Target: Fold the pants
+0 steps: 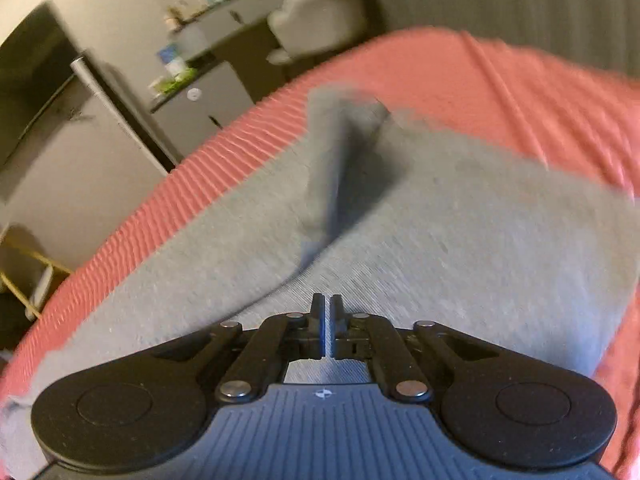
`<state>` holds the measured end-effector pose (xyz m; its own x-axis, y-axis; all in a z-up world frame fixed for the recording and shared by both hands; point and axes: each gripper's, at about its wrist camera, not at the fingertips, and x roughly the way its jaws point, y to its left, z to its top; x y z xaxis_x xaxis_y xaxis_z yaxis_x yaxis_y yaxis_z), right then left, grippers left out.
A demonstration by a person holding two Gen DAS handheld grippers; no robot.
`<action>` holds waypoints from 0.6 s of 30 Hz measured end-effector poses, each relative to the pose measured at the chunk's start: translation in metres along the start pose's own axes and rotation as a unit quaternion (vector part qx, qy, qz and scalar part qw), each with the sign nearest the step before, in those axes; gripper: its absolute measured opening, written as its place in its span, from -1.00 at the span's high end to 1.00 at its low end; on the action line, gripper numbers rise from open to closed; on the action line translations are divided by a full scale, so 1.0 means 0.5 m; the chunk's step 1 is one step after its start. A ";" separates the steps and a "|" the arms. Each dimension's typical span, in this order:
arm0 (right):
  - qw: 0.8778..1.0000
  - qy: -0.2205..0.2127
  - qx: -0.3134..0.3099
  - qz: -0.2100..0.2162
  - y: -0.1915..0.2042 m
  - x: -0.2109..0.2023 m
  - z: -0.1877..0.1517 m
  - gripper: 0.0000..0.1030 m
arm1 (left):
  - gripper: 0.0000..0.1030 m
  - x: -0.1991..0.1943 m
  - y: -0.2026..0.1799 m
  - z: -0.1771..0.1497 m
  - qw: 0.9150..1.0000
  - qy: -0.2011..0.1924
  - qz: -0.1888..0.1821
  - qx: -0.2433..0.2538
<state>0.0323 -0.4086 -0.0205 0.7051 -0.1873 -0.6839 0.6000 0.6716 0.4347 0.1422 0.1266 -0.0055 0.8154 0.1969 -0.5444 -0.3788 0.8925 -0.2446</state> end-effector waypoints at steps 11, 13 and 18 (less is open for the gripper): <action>0.972 -0.023 0.206 0.110 -0.055 0.118 0.029 0.16 | -0.66 0.201 -0.078 0.140 0.977 0.129 -0.149 -0.080; 0.971 -0.031 0.203 0.119 -0.057 0.129 0.018 0.25 | -0.53 0.263 -0.094 0.145 0.974 0.160 -0.134 -0.085; 0.965 -0.047 0.207 0.152 -0.072 0.140 0.015 0.25 | -0.06 0.362 -0.112 0.140 0.966 0.192 -0.122 -0.120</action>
<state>0.0628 -0.4512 -0.0798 0.8922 -0.1044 -0.4393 0.4453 0.3652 0.8175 0.3414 0.1406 -0.0343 0.6883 -0.2145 -0.6930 -0.3237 0.7641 -0.5580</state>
